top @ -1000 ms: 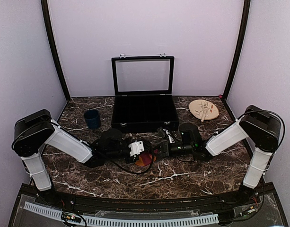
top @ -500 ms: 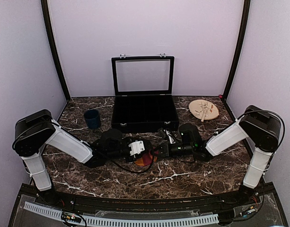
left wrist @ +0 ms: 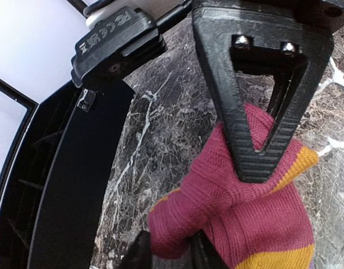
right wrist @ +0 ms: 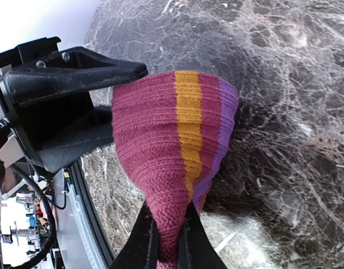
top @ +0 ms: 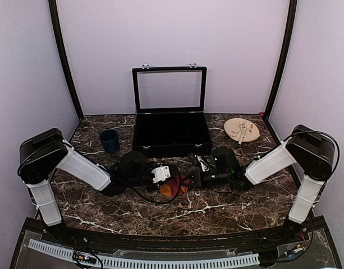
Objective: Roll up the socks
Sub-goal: Roll the sock at the center of the board.
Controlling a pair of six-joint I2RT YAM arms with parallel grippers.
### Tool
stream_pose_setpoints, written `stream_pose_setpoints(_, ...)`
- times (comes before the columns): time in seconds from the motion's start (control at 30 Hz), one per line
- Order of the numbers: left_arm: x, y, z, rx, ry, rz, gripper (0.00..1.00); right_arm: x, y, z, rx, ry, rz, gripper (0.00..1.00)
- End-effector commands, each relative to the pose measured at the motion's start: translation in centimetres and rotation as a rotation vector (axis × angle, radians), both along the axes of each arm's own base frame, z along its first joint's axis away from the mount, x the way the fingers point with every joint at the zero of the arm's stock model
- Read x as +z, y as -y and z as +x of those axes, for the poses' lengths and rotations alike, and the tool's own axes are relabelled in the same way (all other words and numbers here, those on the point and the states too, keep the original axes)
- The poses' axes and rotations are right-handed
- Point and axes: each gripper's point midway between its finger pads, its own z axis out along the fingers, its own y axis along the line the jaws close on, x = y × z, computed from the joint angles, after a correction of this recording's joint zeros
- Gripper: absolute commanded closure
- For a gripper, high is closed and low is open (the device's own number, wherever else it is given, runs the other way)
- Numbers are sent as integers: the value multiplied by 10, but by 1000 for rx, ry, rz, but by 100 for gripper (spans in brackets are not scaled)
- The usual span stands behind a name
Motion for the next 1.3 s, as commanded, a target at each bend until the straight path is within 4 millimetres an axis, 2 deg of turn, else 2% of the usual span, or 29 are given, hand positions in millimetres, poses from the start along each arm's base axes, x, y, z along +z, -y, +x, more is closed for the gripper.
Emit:
stream_pose_setpoints(0.0, -3, 1, 10, 15, -25, 11, 81, 12, -4, 0, 12, 57, -14, 100)
stream_pose_setpoints(0.23, 2, 11, 11, -23, -68, -18, 88, 10, -10, 0, 5, 86, -59, 100)
stream_pose_setpoints(0.4, 0, 20, 12, -42, -102, -27, 89, 7, -9, 0, -26, 122, -124, 100)
stream_pose_setpoints(0.47, -3, 21, 13, -35, -117, -30, 87, 6, -8, 0, -45, 142, -163, 100)
stream_pose_setpoints(0.6, -4, 17, 15, -18, -166, -61, 74, 3, -2, 4, -93, 170, -222, 100)
stream_pose_setpoints(0.8, 2, 6, 27, 32, -216, -105, 66, -1, 7, 10, -156, 198, -292, 100)
stream_pose_setpoints(1.03, 20, 2, 33, 57, -259, -135, 65, -1, 7, 14, -175, 239, -369, 100)
stream_pose_setpoints(1.27, 34, 3, 18, 21, -349, -163, 64, -3, 5, 16, -187, 288, -447, 100)
